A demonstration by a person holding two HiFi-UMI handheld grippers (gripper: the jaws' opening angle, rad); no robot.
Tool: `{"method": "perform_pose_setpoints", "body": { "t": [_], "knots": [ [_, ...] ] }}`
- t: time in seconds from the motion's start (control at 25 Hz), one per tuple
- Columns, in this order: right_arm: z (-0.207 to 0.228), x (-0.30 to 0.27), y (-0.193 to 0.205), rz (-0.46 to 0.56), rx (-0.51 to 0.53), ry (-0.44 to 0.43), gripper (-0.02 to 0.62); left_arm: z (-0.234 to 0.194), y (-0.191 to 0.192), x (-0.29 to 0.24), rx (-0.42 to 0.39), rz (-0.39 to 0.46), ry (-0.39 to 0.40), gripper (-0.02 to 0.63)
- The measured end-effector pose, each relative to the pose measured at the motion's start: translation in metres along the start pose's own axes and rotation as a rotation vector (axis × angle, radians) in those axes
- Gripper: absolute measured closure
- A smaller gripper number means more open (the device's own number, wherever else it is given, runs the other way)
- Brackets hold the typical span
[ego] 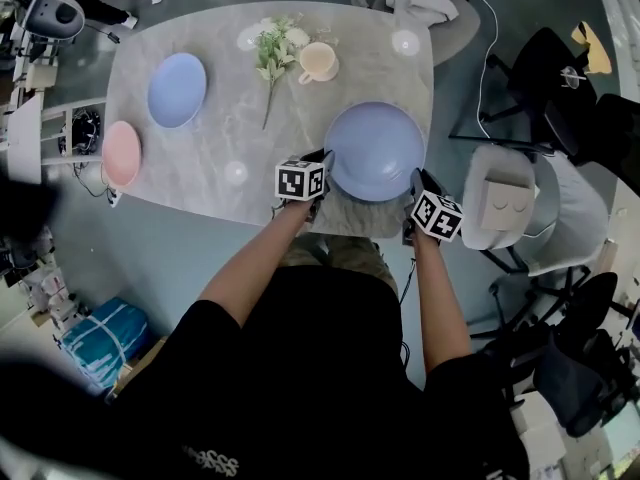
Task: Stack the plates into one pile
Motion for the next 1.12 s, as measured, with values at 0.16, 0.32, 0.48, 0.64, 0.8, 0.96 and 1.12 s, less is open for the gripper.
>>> {"method": "perform_pose_setpoints", "body": {
  "t": [0.16, 0.32, 0.48, 0.64, 0.8, 0.96, 1.12],
  "knots": [
    [-0.019, 0.003, 0.008, -0.012, 0.032, -0.025, 0.545, -0.006, 0.012, 0.028, 0.004, 0.043, -0.031, 0.540],
    [-0.043, 0.002, 0.022, -0.033, 0.050, -0.060, 0.545, -0.016, 0.029, 0.059, 0.029, 0.107, -0.080, 0.543],
    [-0.076, 0.002, 0.026, -0.037, 0.094, -0.102, 0.548, -0.035, 0.046, 0.092, 0.071, 0.156, -0.081, 0.545],
    [-0.118, 0.003, 0.033, -0.042, 0.146, -0.125, 0.548, -0.060, 0.065, 0.127, 0.113, 0.199, -0.094, 0.543],
    [-0.167, 0.006, 0.045, -0.037, 0.189, -0.135, 0.548, -0.091, 0.084, 0.163, 0.154, 0.239, -0.110, 0.546],
    [-0.210, 0.004, 0.068, -0.051, 0.206, -0.130, 0.549, -0.123, 0.108, 0.197, 0.200, 0.265, -0.106, 0.549],
    [-0.257, -0.002, 0.087, -0.072, 0.242, -0.127, 0.549, -0.159, 0.127, 0.228, 0.229, 0.290, -0.103, 0.552]
  ]
}}
Point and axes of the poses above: the fingertips, and each gripper's own axes: x backward along the fingers, z to its right, y out of its underside, the point moved 8 cm from there along x, backward along the fingers, and after that the axes turned 6 degrees about -z, right-handed, at the moved point
